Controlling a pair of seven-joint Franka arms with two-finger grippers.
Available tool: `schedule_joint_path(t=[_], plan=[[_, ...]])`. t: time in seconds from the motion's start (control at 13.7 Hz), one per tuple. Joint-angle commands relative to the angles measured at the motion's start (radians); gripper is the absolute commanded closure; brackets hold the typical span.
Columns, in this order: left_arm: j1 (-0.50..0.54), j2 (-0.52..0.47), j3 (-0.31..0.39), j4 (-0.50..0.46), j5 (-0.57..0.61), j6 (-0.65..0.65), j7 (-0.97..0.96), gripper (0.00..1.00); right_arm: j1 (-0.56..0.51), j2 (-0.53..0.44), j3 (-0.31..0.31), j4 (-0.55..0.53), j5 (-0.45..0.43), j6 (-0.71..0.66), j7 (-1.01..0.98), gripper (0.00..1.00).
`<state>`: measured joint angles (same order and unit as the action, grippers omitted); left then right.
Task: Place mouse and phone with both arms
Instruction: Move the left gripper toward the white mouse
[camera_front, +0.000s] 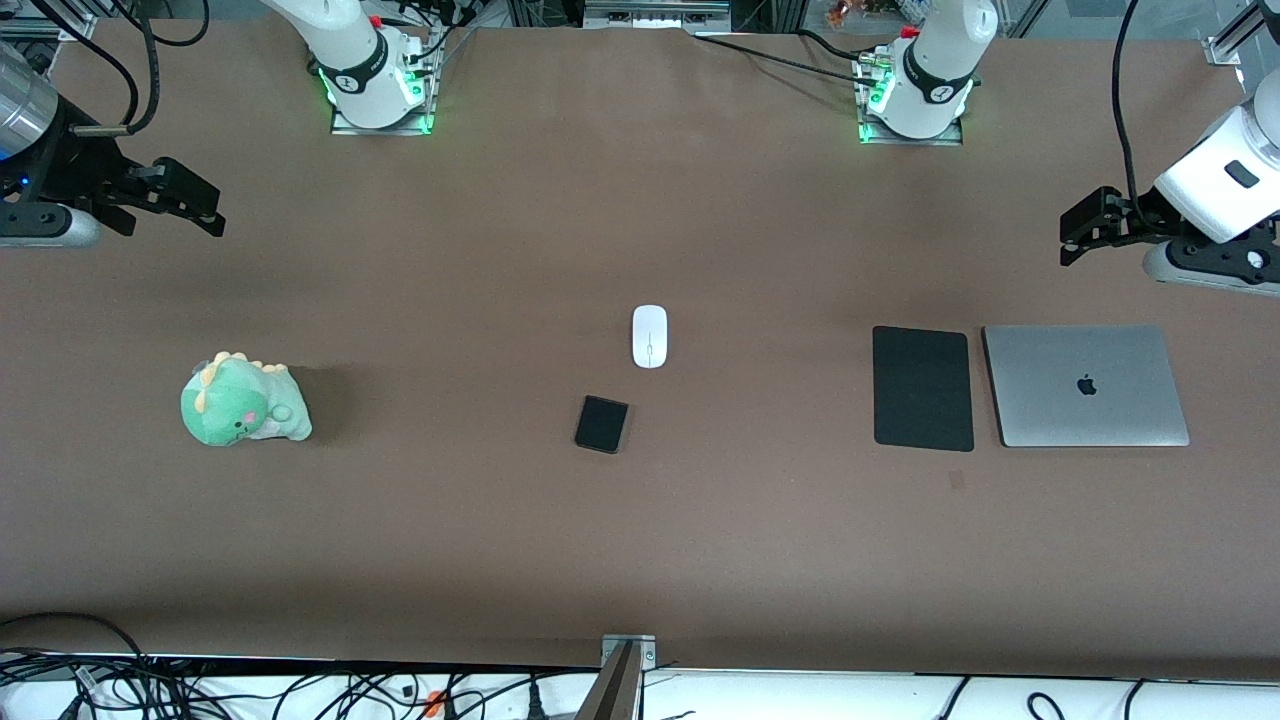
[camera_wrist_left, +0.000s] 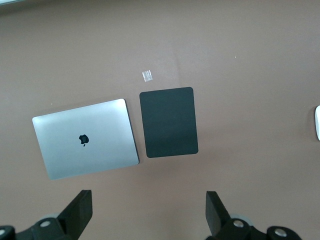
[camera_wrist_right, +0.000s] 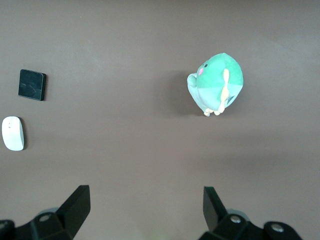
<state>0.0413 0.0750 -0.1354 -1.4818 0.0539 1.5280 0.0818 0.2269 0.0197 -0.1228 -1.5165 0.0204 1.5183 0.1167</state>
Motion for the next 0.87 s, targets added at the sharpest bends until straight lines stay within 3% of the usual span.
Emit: schedule_joint_path(t=[0.0, 0.8], plan=[[-0.003, 0.012, -0.001, 0.034, 0.011, -0.034, 0.012, 0.00, 0.002, 0.005, 0.000, 0.015, -0.005, -0.004, -0.009, 0.00], [-0.001, 0.012, -0.001, 0.031, 0.009, -0.037, 0.016, 0.00, 0.003, 0.006, 0.000, 0.015, 0.000, 0.016, -0.009, 0.00]])
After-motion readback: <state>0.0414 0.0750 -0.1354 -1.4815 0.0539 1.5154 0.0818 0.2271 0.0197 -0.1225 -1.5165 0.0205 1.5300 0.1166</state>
